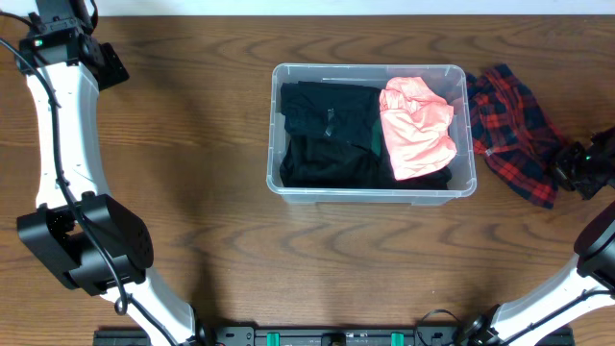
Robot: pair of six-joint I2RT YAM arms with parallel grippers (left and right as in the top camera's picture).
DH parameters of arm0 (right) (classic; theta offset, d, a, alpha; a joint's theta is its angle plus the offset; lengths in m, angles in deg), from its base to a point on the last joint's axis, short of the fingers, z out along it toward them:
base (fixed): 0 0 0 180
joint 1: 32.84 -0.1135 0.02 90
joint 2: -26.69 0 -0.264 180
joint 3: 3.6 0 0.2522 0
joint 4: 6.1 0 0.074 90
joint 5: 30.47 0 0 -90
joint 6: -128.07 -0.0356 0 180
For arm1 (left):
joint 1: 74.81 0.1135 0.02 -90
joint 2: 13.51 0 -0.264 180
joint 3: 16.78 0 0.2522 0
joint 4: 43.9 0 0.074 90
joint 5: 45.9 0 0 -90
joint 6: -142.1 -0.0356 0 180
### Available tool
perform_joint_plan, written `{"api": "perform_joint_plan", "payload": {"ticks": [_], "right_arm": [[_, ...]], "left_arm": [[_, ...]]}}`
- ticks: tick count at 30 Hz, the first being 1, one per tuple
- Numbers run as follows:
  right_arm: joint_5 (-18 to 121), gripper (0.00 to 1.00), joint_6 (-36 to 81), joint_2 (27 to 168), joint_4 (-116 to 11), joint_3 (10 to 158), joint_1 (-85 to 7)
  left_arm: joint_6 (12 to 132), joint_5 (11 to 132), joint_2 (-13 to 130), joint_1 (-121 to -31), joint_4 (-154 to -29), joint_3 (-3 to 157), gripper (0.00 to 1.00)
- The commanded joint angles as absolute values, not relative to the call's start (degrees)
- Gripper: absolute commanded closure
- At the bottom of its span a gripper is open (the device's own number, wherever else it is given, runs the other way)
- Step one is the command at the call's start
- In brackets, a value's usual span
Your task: Pack container
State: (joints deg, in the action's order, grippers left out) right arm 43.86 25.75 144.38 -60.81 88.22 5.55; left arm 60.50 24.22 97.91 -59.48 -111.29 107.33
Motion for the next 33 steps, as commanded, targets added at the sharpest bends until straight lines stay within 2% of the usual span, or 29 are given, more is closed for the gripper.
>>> {"api": "perform_joint_plan", "payload": {"ticks": [1,7,25,33], "right_arm": [[39.3,0.99,29.1,147.4,-60.0,86.0,5.0],[27.3,0.99,31.5,141.9,-56.6,86.0,5.0],[23.6,0.99,25.0,114.5,-49.8,86.0,4.4],[14.2,0.99,21.9,105.9,-39.9,86.0,-0.5]], "left_arm": [[60.6,23.5,98.2,-59.3,-111.4,107.4,0.02],[60.6,23.5,98.2,-59.3,-111.4,107.4,0.02],[60.6,23.5,98.2,-59.3,-111.4,107.4,0.02],[60.6,23.5,98.2,-59.3,-111.4,107.4,0.02]]}}
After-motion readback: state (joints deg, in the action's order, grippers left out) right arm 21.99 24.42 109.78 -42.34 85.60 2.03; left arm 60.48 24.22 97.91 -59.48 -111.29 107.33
